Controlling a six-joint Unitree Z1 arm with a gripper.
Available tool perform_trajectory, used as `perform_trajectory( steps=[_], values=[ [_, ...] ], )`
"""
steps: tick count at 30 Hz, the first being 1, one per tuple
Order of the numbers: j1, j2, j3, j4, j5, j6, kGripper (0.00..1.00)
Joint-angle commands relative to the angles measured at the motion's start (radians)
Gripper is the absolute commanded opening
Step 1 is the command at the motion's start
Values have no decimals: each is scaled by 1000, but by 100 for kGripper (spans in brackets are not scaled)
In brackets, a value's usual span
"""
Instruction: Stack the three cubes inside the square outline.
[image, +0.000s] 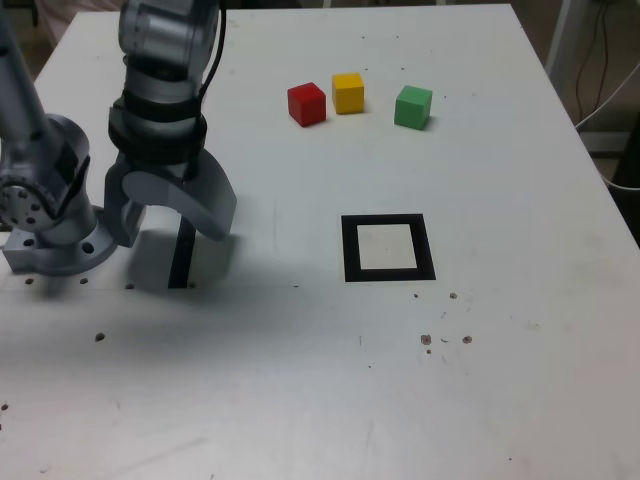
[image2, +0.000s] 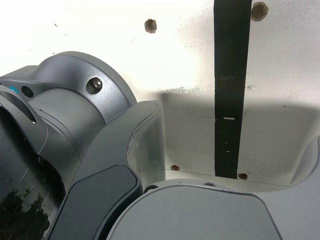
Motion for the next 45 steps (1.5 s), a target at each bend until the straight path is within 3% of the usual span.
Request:
perform_trajectory(
  steps=[1, 17, 25, 45],
  values=[
    [1, -4, 1, -2, 0, -1, 100],
    [1, -5, -1, 2, -1, -7, 100],
    [1, -21, -2, 14, -20, -25, 99],
    [7, -63, -134, 173, 59, -43, 99]
  ],
)
